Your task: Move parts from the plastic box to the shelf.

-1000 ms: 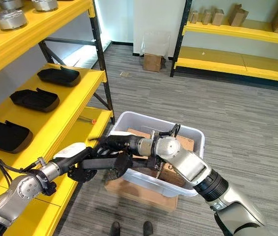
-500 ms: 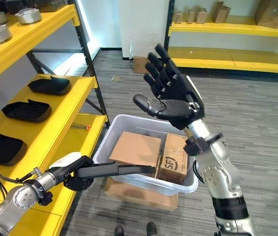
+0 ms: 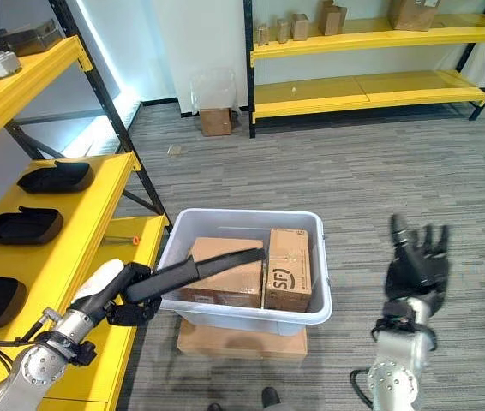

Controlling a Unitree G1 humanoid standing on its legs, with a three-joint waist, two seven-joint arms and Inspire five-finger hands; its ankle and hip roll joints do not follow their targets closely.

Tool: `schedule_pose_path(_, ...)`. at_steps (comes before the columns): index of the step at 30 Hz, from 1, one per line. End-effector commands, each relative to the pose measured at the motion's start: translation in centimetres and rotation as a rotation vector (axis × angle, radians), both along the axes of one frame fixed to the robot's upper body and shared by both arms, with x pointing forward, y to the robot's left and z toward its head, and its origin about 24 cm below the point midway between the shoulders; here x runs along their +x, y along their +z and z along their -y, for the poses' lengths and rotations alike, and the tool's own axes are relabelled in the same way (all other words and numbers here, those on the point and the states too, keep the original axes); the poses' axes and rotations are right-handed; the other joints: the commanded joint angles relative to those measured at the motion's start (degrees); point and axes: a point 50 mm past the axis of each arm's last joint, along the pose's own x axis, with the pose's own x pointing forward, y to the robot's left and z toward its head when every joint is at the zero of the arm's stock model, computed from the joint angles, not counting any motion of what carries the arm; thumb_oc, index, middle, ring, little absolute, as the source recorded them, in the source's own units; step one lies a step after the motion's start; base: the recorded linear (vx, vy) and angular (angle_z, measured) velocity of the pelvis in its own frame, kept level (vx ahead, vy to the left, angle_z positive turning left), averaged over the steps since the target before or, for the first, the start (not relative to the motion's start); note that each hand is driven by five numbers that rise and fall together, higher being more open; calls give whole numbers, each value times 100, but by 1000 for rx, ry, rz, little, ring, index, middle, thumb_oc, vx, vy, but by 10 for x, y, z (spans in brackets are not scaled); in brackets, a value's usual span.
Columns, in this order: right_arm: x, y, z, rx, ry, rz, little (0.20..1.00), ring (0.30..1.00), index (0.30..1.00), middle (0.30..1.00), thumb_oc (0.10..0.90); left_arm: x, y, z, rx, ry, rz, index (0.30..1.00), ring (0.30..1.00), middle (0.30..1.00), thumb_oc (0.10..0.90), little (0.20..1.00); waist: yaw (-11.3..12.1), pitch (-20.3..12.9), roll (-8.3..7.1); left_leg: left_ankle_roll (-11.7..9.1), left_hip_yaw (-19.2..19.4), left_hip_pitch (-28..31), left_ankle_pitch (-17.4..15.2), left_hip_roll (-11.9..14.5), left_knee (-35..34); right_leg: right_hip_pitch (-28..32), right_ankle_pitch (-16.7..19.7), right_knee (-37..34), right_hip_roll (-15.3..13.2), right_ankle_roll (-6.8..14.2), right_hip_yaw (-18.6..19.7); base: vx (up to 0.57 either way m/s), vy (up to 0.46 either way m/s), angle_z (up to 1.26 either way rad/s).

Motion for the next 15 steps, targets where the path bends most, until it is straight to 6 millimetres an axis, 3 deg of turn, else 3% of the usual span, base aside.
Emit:
schedule_pose_path(1,28,74,-9,-157,44,325,1000,1000,1000,1000,900,19,94,1,-83,-34,516,300,300,300,400,300,199,-306,-243,-2,102,209,-478,184,-14,144,-147,-4,-294,397,-153,1,-20,6)
schedule_pose_path(11,33,59,-18,-185,93,229,1000,1000,1000,1000,900,9,114,-5,-139,20,677,300,300,300,400,300,302,-333,-270,-33,-37,178,-470,180,-14,178,-206,-4,-314,372,-267,0,-7,2)
schedule_pose_path(15,38,53,-30,-249,166,180,1000,1000,1000,1000,900,6,122,-15,-131,106,740,300,300,300,400,300,373,-346,-286,-40,-128,159,-449,164,-14,189,-220,-4,-322,366,-301,2,-20,9)
